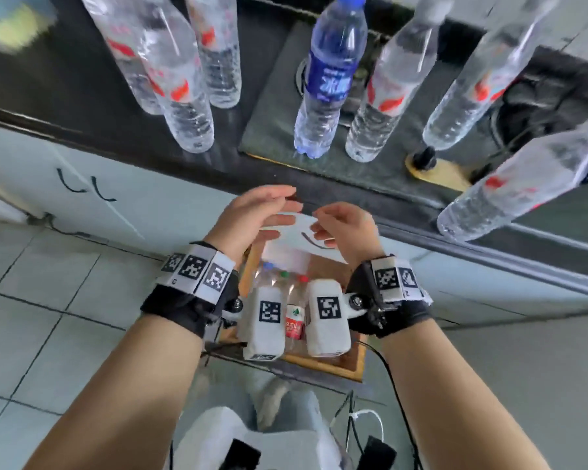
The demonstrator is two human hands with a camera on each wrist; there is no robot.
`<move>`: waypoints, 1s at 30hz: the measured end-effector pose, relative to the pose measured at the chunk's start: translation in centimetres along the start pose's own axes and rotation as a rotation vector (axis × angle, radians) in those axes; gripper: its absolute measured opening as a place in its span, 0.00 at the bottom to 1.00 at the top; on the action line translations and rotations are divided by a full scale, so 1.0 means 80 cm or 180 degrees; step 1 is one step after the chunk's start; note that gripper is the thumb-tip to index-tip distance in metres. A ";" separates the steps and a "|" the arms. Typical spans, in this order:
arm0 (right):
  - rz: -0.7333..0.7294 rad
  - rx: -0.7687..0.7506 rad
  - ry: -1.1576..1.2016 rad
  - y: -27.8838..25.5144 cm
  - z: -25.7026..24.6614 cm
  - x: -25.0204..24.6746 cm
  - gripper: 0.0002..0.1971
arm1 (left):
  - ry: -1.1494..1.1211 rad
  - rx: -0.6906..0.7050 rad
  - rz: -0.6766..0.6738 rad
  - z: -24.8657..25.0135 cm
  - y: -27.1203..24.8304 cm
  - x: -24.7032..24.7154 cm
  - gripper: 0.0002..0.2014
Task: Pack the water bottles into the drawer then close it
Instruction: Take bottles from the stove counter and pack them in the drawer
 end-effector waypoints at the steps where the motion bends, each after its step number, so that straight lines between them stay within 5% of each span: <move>1: 0.0044 -0.0135 0.0054 0.000 -0.022 -0.004 0.12 | -0.0096 0.0150 0.0093 0.017 -0.004 -0.007 0.12; 6: 0.0078 -0.0639 -0.0021 0.015 -0.112 0.022 0.13 | -0.0422 0.0793 0.0544 0.077 -0.008 -0.061 0.14; 12: 0.0061 -0.0848 -0.0031 0.049 -0.163 0.112 0.06 | -0.0707 0.1068 0.1361 0.098 0.022 -0.171 0.14; 13: 0.0112 -0.0796 0.0006 0.054 -0.165 0.128 0.08 | -0.0699 0.1066 0.1498 0.097 0.031 -0.189 0.14; 16: 0.0234 -0.0649 0.0142 0.069 -0.173 0.173 0.33 | -0.0501 0.1061 0.1788 0.098 0.071 -0.239 0.19; 19: 0.0310 -0.0751 0.0214 0.085 -0.179 0.206 0.44 | -0.0104 0.1028 0.1792 0.107 0.118 -0.273 0.37; 22: 0.0336 -0.0643 0.0558 0.099 -0.186 0.228 0.43 | 0.0168 0.1039 0.1434 0.121 0.159 -0.284 0.46; 25: 0.0538 -0.0477 0.0607 0.108 -0.187 0.233 0.39 | 0.0174 0.1160 0.1015 0.133 0.191 -0.278 0.46; 30: 0.0524 -0.0377 0.0479 0.119 -0.192 0.237 0.44 | 0.0112 0.1053 0.1327 0.138 0.211 -0.270 0.40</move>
Point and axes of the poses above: each hand's wrist, its own y-axis towards the middle knuckle, its own x-axis out of the palm, z = x × y, the point moved 2 cm from there along y, towards the middle knuckle, and after that the axes turned 7 degrees about z, right-handed, at the moved point
